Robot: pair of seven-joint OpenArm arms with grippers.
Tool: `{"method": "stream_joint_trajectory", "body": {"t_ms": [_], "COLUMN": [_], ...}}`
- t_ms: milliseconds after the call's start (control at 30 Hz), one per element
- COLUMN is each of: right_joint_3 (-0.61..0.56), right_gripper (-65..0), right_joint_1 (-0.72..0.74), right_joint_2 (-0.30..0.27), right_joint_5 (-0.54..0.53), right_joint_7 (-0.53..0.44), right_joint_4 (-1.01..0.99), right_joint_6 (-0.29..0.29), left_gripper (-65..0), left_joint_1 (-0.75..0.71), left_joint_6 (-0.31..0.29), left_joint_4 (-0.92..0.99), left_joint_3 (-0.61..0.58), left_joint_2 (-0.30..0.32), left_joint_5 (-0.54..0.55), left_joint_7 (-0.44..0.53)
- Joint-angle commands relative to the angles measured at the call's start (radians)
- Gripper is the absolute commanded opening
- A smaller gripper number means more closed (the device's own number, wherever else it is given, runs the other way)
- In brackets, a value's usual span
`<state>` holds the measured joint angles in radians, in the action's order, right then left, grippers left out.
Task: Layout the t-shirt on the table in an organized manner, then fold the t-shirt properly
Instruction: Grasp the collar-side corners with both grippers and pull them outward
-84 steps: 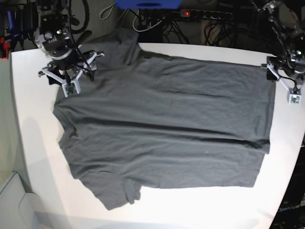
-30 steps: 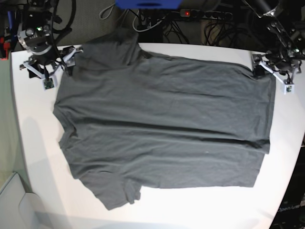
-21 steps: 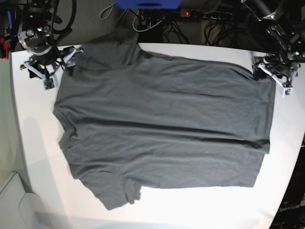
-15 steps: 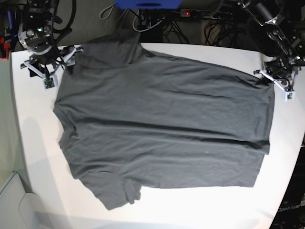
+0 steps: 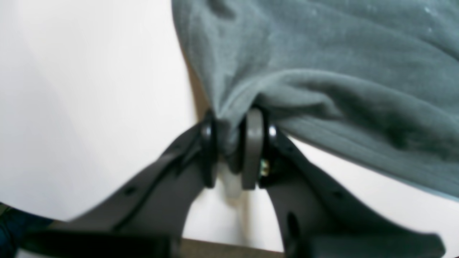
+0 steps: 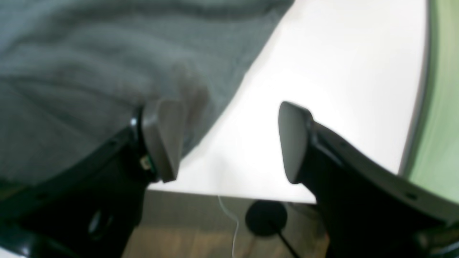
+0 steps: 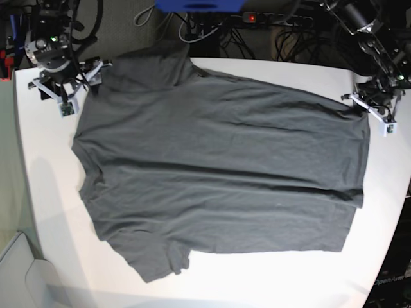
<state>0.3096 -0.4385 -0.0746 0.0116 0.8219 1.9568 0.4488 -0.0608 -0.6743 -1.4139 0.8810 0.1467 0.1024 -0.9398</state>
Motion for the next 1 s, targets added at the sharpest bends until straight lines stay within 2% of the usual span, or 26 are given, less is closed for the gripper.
{"method": "stream_joint_trajectory", "body": {"t_ms": [0,100,167,300,633,867,967], "right_joint_3": [0.006,0.007,0.027,0.041,0.041,0.036,0.035], "right_gripper": [-22.1,-19.4,-18.1,-18.0,-18.2,-19.0,-26.7], "right_joint_1": [-0.001,0.002,0.002,0.008,0.042,0.043,0.045], "right_joint_2": [-0.006,0.019,0.043,0.066,0.066,0.066,0.068], "right_joint_5": [-0.009,-0.009,-0.005,-0.005,-0.006,-0.009,-0.009], "right_joint_7": [0.003,0.034,0.032,0.032,0.023,0.021,0.020], "right_joint_4": [0.019,0.017,0.017,0.016,-0.112,-0.122,-0.124], "right_joint_6": [0.011,0.110,0.149,0.150,0.150,0.150,0.150], "left_gripper": [-54.3,-54.3,-54.3,-54.3,-54.3,-54.3,-54.3], "left_joint_1": [-0.003,-0.003,-0.004,-0.004,-0.004,-0.006,-0.012], "left_joint_6": [0.000,0.000,0.000,0.000,0.000,0.000,0.000], "left_joint_4": [-0.011,-0.011,-0.011,-0.012,-0.012,-0.012,-0.012], "left_joint_3": [0.000,-0.001,-0.001,-0.001,-0.001,-0.001,-0.001], "left_joint_2": [0.009,0.009,0.009,0.009,0.009,0.009,0.009], "left_joint_5": [-0.010,-0.011,-0.011,-0.011,-0.011,-0.011,-0.011], "left_joint_7": [-0.018,-0.018,-0.018,-0.020,-0.020,-0.020,-0.020]}}
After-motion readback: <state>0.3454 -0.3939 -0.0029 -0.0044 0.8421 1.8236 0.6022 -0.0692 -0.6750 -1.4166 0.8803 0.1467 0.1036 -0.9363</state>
